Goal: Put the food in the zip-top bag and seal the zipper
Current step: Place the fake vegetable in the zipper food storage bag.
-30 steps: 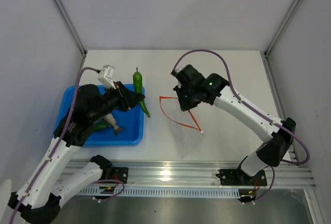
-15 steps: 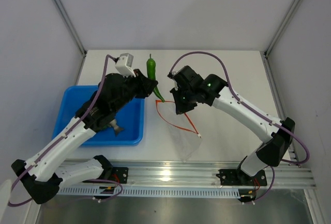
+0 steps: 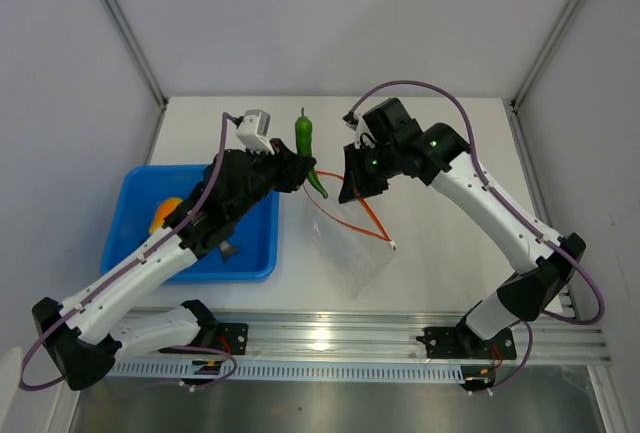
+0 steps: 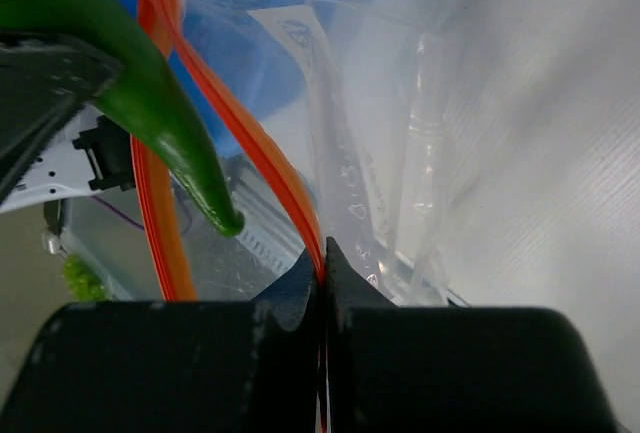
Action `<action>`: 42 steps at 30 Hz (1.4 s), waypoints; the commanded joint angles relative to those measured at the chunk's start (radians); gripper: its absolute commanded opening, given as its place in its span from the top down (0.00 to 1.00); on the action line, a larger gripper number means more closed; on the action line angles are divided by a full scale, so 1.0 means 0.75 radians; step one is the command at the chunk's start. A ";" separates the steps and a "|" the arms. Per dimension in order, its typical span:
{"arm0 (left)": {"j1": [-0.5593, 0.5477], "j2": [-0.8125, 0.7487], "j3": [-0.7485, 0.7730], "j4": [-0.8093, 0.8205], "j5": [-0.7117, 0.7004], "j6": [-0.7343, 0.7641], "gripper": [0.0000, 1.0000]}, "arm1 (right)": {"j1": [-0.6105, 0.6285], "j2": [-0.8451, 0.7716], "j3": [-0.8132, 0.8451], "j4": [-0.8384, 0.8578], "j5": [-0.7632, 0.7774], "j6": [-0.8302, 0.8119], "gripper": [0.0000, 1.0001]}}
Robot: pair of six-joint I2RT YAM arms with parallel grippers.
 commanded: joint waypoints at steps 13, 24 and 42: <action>-0.126 0.020 -0.077 0.164 0.054 0.079 0.96 | -0.082 0.009 0.112 -0.003 -0.204 0.045 1.00; -0.132 -0.054 -0.155 0.162 0.062 0.081 0.67 | -0.113 0.025 0.099 0.024 -0.235 0.049 1.00; -0.132 -0.129 -0.161 0.142 0.066 0.113 0.41 | -0.135 0.056 0.108 0.032 -0.255 0.041 1.00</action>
